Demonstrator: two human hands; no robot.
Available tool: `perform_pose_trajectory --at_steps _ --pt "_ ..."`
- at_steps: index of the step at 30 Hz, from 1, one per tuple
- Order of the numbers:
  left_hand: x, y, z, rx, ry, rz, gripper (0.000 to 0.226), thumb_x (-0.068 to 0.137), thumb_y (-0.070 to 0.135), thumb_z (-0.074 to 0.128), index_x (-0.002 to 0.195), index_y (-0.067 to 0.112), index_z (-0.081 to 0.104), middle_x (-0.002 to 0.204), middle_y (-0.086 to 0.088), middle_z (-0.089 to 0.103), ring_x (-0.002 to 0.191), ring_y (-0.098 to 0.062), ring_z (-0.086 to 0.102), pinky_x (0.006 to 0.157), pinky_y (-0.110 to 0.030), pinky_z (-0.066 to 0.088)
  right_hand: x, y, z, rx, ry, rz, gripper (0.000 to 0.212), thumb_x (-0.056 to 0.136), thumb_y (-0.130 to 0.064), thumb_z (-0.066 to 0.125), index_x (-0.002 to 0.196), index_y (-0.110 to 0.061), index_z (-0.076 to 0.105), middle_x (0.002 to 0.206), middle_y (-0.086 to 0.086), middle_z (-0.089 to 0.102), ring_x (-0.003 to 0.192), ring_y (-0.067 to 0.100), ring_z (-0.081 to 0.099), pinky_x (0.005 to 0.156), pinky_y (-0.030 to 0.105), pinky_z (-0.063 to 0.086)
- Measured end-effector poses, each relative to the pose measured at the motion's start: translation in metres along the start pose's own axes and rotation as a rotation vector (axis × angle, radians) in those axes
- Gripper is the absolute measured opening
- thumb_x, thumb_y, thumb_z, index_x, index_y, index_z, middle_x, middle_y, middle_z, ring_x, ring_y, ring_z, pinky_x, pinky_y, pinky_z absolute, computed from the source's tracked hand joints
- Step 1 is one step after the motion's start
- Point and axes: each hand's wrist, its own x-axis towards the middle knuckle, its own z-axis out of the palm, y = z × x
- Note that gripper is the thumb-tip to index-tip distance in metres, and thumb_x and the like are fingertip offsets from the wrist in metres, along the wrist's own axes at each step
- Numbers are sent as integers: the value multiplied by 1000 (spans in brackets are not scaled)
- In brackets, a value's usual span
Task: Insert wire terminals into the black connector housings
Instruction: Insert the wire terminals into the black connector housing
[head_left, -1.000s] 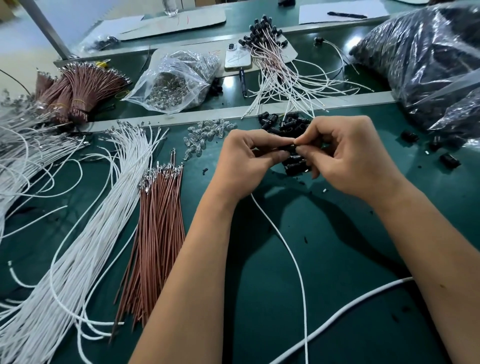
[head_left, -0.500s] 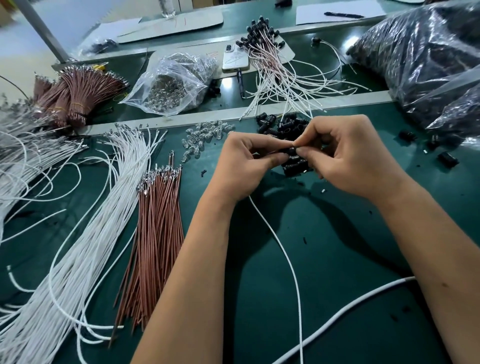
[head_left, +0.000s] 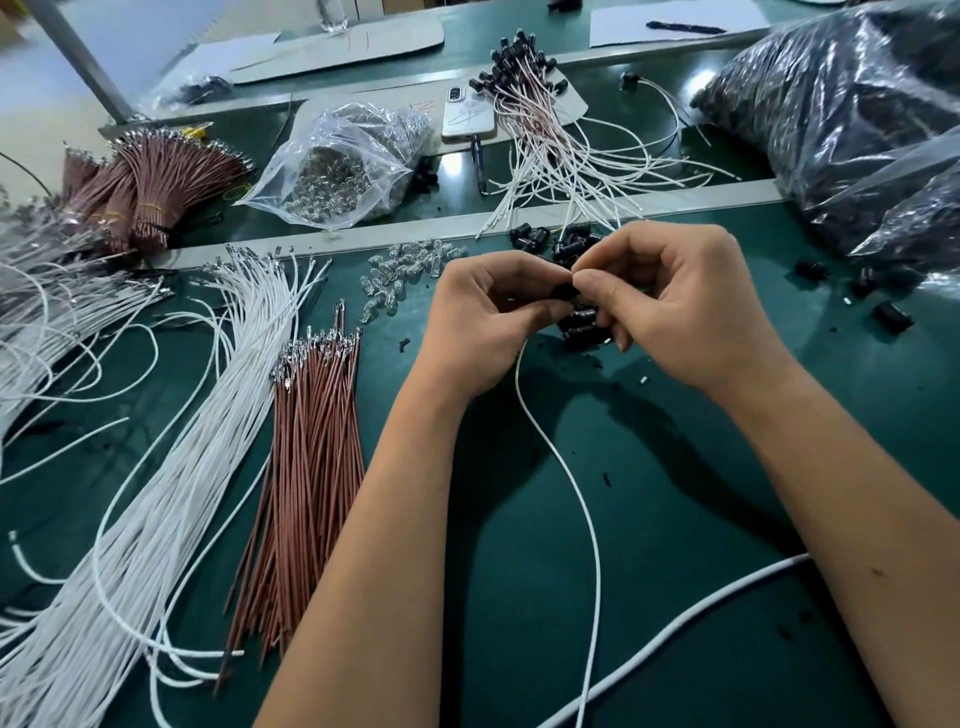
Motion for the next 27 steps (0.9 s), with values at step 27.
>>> perform_pose_trajectory --at_steps 27 --pt "2 3 8 -72 110 110 24 79 -14 75 97 1 74 86 -13 76 80 -19 75 78 -32 59 -1 2 9 198 76 -30 2 97 -1 69 98 -1 69 70 16 69 51 21 66 49 27 55"
